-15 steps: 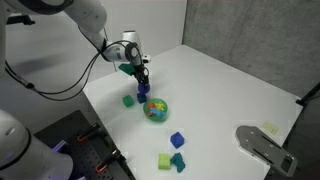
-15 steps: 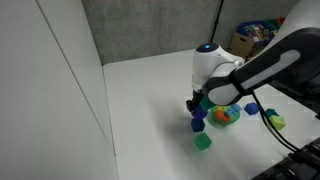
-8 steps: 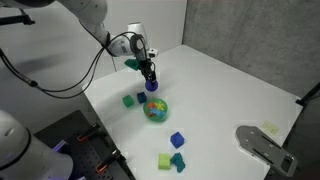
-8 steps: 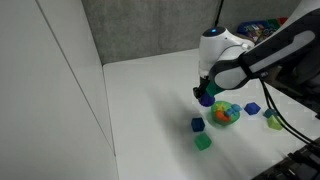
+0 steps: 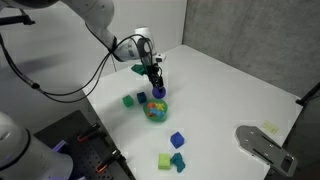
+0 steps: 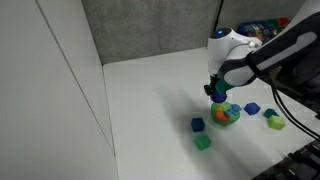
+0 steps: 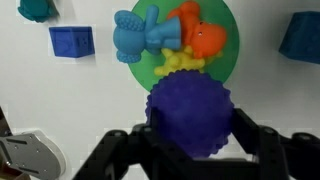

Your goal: Put the blue ball in the bowl

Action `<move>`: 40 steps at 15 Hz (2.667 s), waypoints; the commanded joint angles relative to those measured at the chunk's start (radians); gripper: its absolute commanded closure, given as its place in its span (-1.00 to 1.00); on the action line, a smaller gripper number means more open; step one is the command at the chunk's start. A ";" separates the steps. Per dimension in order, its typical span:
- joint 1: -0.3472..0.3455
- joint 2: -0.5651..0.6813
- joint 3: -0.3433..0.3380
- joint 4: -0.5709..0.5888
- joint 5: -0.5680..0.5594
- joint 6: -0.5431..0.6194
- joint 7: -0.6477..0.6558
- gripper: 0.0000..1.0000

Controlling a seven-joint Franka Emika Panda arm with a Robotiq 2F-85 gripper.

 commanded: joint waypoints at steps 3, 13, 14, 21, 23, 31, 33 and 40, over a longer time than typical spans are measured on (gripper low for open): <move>-0.018 -0.011 0.018 -0.036 -0.032 -0.030 0.037 0.06; -0.061 -0.022 0.042 -0.103 0.007 -0.003 0.016 0.06; -0.075 -0.027 0.051 -0.108 0.023 0.004 0.009 0.06; -0.162 -0.050 0.097 -0.135 0.151 0.051 -0.030 -0.43; -0.173 -0.059 0.100 -0.140 0.174 0.057 -0.041 -0.88; -0.179 -0.108 0.109 -0.162 0.222 0.089 -0.075 -1.00; -0.179 -0.119 0.111 -0.163 0.228 0.089 -0.085 -1.00; -0.182 -0.149 0.126 -0.171 0.242 0.073 -0.096 -1.00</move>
